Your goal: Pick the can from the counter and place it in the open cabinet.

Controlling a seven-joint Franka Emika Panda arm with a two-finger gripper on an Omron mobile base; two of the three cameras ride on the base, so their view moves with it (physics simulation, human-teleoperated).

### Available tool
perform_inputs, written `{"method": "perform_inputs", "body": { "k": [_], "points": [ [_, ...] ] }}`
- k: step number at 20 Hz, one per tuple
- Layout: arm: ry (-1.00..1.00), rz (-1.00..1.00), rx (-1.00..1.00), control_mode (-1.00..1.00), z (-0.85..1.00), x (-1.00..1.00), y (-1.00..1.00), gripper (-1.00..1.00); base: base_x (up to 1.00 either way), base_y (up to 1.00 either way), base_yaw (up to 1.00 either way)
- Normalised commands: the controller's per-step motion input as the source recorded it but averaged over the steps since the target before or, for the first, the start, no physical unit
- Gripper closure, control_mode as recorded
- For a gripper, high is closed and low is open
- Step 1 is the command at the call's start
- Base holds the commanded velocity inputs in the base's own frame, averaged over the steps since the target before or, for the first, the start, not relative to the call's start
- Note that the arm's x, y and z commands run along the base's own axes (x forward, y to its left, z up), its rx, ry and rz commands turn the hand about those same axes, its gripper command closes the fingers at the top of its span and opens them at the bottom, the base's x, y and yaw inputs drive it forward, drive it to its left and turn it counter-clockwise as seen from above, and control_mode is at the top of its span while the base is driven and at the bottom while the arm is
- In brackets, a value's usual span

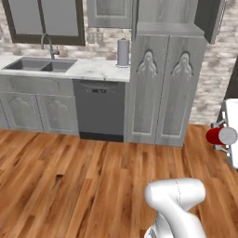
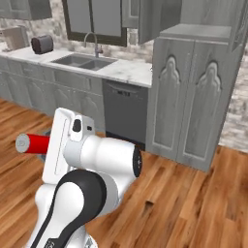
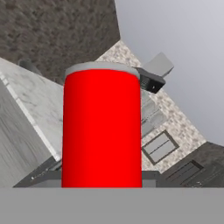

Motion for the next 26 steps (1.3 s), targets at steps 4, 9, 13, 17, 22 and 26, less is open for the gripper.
{"method": "perform_inputs", "body": {
  "k": [4,9,13,17,22,26],
  "points": [
    [0.00,0.00,0.00,1.00,0.00,0.00,0.00,1.00,0.17,-0.16,-0.23],
    [0.00,0.00,0.00,1.00,0.00,0.00,0.00,1.00,0.29,-0.05,-0.25],
    [0.00,0.00,0.00,1.00,0.00,0.00,0.00,1.00,0.37,0.00,-0.29],
    [0.00,0.00,0.00,1.00,0.00,0.00,0.00,1.00,0.41,0.00,-0.27],
    [0.00,0.00,0.00,1.00,0.00,0.00,0.00,1.00,0.45,0.05,-0.22],
    [0.00,0.00,0.00,1.00,0.00,0.00,0.00,1.00,0.41,0.33,-0.10]
  ]
}}
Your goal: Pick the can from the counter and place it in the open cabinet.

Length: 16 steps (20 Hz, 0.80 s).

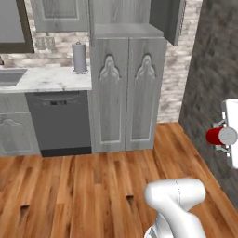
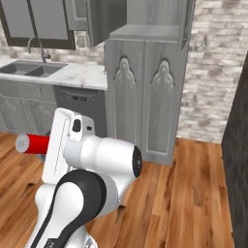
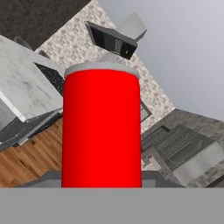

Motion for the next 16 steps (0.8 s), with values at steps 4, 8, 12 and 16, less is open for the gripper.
{"method": "perform_inputs", "body": {
  "k": [4,8,12,16],
  "points": [
    [0.00,0.00,0.00,1.00,0.00,0.00,0.00,1.00,0.54,0.38,-0.02],
    [0.00,0.00,0.00,1.00,0.00,0.00,0.00,1.00,0.58,0.21,0.00],
    [0.00,0.00,0.00,1.00,0.00,0.00,0.00,1.00,0.66,0.04,0.00],
    [0.00,0.00,0.00,1.00,0.00,0.00,0.00,1.00,0.63,0.00,0.00]
  ]
}}
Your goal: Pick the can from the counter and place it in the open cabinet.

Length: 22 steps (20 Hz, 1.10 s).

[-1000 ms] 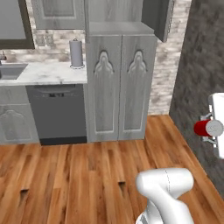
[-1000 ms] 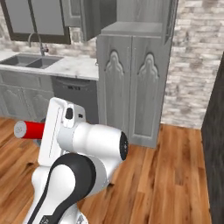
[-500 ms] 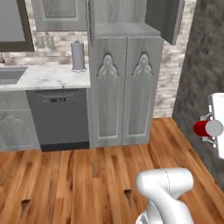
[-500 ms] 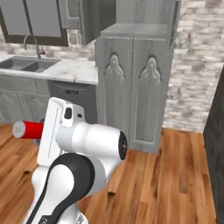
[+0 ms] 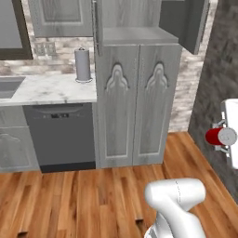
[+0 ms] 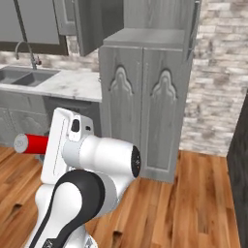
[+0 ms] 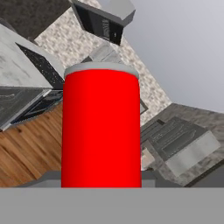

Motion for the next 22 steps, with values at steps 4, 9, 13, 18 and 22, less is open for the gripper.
{"method": "perform_inputs", "body": {
  "k": [4,9,13,18,22],
  "points": [
    [0.00,0.00,0.00,1.00,0.00,0.00,0.00,1.00,0.62,0.00,0.00],
    [0.00,0.00,0.00,1.00,0.00,0.00,0.00,1.00,0.67,0.01,0.00],
    [0.00,0.00,0.00,1.00,0.00,0.00,0.00,1.00,0.66,0.00,0.00],
    [0.00,0.00,0.00,1.00,0.00,0.00,0.00,1.00,0.58,0.06,0.00],
    [0.00,0.00,0.00,1.00,0.00,0.00,0.00,1.00,0.39,0.01,-0.01]
  ]
}}
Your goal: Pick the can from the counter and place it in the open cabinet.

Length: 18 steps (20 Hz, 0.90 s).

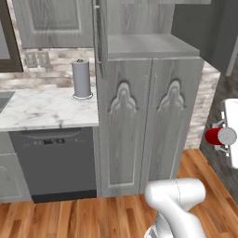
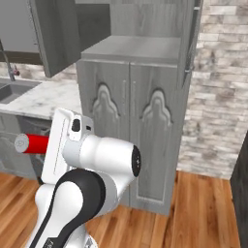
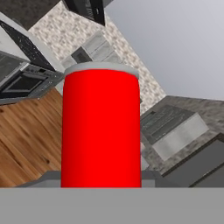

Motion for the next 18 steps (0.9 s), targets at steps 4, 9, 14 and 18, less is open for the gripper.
{"method": "perform_inputs", "body": {
  "k": [4,9,14,18],
  "points": [
    [0.00,0.00,0.00,1.00,0.00,0.00,0.00,1.00,0.29,0.00,-0.01],
    [0.00,0.00,0.00,1.00,0.00,0.00,0.00,1.00,0.30,0.00,-0.02],
    [0.00,0.00,0.00,1.00,0.00,0.00,0.00,1.00,0.47,0.02,-0.04],
    [0.00,0.00,0.00,1.00,0.00,0.00,0.00,1.00,0.61,0.06,-0.05]
  ]
}}
